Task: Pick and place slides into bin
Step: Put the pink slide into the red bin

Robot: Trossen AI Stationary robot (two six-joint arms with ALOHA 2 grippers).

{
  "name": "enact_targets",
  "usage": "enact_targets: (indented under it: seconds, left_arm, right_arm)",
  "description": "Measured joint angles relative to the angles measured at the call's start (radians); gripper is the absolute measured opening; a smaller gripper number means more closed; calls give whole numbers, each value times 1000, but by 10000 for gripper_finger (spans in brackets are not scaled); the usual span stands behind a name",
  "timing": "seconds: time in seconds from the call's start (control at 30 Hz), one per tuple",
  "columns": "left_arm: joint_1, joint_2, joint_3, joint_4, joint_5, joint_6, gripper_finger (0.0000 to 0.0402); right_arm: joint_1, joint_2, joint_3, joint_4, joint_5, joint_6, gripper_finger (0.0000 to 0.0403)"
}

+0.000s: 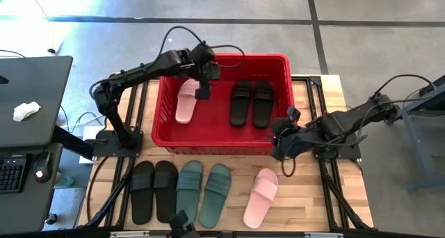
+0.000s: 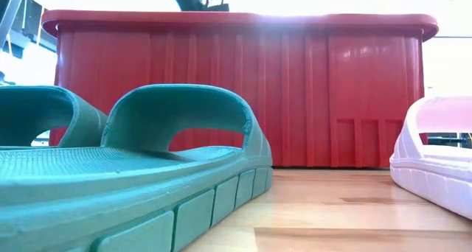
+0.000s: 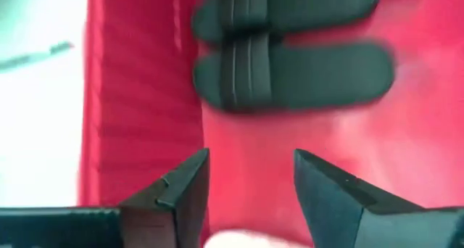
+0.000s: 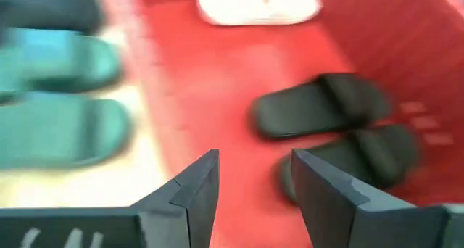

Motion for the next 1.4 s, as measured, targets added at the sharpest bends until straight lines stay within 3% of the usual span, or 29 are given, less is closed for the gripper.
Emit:
enact_targets:
  seconds: [0.2, 0.3, 0.6, 0.83, 1.13, 1.4]
  left_arm:
    - [-104, 0, 159, -32, 77, 20, 153]
    - [-168, -1, 206, -44, 75, 45, 144]
    - [-337, -1, 241, -115, 46, 48, 131]
    - [-439, -1, 241, -122, -75, -32, 129]
    - [-475, -1, 241, -240, -124, -47, 129]
    - [-475, -1, 241, -395, -138, -51, 129]
  right_arm:
    - [4, -28, 0, 79, -401, 44, 160]
    - [37, -18, 0, 48, -481, 99, 160]
    - [230, 58, -1, -149, -349, 297, 160]
    - [367, 194, -2, -151, -262, 324, 160]
    - [420, 388, -2, -18, -159, 401, 160]
    - [397, 546, 1, 233, -246, 439, 160]
